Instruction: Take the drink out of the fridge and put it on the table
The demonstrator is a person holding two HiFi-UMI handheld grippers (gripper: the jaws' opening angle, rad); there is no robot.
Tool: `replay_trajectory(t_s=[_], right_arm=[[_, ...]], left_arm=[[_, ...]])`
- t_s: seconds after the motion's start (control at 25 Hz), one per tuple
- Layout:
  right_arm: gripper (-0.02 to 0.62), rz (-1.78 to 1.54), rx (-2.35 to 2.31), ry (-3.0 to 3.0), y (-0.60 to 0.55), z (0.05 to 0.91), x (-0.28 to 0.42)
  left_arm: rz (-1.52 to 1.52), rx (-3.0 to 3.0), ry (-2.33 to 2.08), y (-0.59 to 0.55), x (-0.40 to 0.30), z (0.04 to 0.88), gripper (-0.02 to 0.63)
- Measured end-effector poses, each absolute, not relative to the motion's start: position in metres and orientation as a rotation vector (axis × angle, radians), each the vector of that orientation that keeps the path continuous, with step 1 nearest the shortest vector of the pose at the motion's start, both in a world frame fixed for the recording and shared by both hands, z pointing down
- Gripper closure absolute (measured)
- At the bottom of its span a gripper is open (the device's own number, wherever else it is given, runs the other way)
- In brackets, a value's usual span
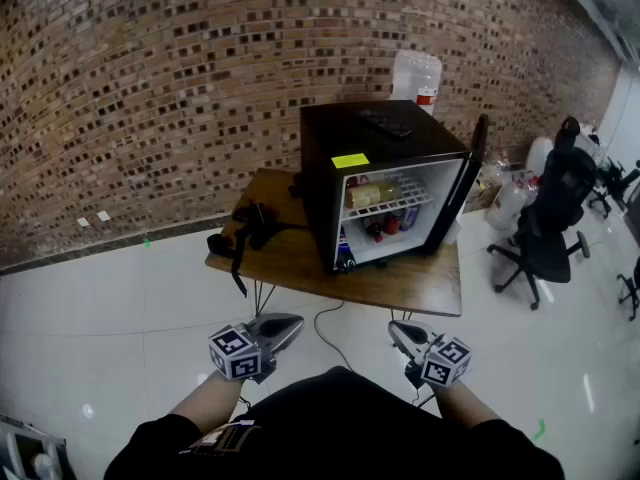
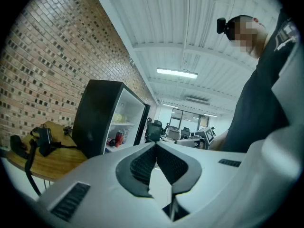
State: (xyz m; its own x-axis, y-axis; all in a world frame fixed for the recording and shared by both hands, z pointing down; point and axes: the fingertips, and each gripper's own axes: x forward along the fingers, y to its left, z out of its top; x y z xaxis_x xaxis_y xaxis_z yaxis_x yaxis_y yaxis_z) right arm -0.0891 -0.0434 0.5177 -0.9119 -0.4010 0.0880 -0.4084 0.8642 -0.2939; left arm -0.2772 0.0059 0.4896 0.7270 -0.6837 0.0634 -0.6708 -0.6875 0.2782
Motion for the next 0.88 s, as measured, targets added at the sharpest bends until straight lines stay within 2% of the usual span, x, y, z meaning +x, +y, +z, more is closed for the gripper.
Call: replay_trajectory(t_s=[0.2,0.32,0.44,0.6,0.88], right_arm=[[0.592,0.458,0.714,-3.014,-0.065,0.512,-0.025],[0.592,0.441,0.757,-3.008,-0.079,0.51,0.004],[0.592,0.468,0.824,-2.995,-0.095,0.515,0.021],[0.592,0.488,0.893,-2.96,-0.119,0.523,0.019],[0.592,0.503,1.021,-2.912,-0.161,0.518,-0.02]], left_arm=[[-0.034,2.699,-1.039,-0.034,-0.214,0.472,0.603],[0.013,2.748,-1.034,-0.064,-0.187,0.462,0.569],[0.086,2.803,-1.048,-0.102,-0.172,0.451,0.486],[0.152,2.888,-1.069,-0.155,-0.17,0.435,0.413],[0.284,3.054,-0.994,-0.222,-0.177,0.433,0.403]])
